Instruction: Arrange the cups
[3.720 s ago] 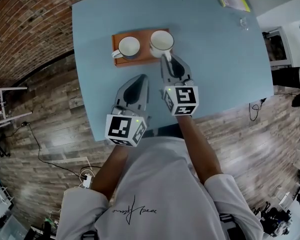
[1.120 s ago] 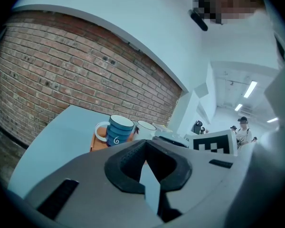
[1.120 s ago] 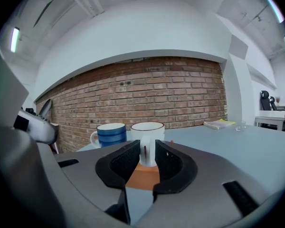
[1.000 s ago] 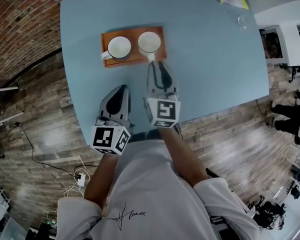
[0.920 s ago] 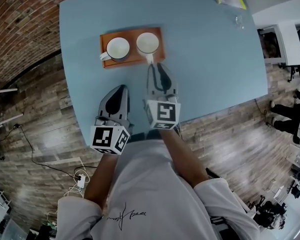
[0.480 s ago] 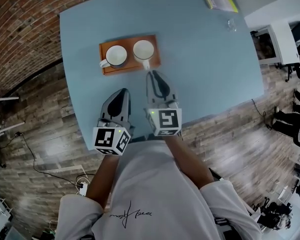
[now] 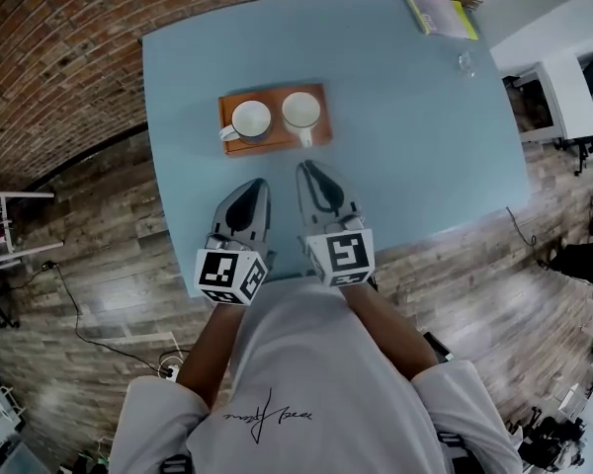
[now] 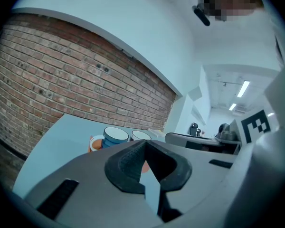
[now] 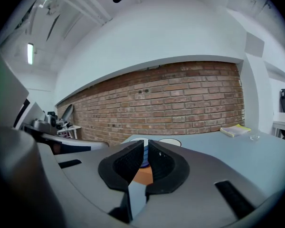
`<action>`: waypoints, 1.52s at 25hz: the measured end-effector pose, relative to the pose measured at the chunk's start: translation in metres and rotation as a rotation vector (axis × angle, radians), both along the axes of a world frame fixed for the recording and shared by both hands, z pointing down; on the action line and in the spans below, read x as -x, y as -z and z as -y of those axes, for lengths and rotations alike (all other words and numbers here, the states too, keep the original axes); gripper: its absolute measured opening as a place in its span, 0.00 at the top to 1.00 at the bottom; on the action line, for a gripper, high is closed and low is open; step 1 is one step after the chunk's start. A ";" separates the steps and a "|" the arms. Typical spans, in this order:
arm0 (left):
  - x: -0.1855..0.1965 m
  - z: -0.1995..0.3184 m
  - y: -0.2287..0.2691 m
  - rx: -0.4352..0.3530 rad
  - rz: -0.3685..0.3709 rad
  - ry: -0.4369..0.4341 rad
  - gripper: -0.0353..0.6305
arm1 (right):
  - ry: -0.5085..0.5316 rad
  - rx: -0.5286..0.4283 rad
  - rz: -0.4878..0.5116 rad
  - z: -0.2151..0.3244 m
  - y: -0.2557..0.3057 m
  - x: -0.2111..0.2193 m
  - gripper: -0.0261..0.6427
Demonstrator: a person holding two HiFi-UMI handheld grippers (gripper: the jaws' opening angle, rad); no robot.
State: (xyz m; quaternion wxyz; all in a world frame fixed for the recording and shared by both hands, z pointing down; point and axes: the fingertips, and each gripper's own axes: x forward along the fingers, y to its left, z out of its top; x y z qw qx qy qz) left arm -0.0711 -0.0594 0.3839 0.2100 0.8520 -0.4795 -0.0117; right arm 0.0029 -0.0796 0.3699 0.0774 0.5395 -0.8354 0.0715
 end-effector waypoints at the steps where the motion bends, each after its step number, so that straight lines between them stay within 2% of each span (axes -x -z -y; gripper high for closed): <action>1: 0.002 0.000 0.000 -0.003 0.006 -0.004 0.94 | 0.013 0.003 -0.002 -0.002 0.001 0.002 0.90; 4: 0.008 -0.002 0.002 -0.022 0.033 -0.022 0.94 | 0.059 0.008 0.009 -0.009 0.008 0.009 0.91; 10: 0.027 0.002 0.005 -0.076 0.083 -0.077 0.94 | 0.228 0.022 0.099 -0.029 0.023 0.026 0.93; 14: 0.043 0.012 0.006 -0.101 0.105 -0.109 0.94 | 0.316 0.023 0.108 -0.040 0.026 0.037 0.93; 18: 0.052 0.024 0.004 -0.119 0.119 -0.138 0.94 | 0.351 0.036 0.116 -0.044 0.027 0.040 0.93; 24: 0.062 0.045 -0.008 -0.103 0.110 -0.170 0.94 | 0.368 0.034 0.094 -0.041 0.029 0.041 0.93; 32: 0.072 0.070 -0.023 -0.128 0.182 -0.230 0.94 | 0.375 0.059 0.075 -0.035 0.027 0.040 0.93; 38: 0.080 0.087 -0.037 -0.115 0.199 -0.284 0.93 | 0.384 0.091 0.052 -0.032 0.020 0.040 0.93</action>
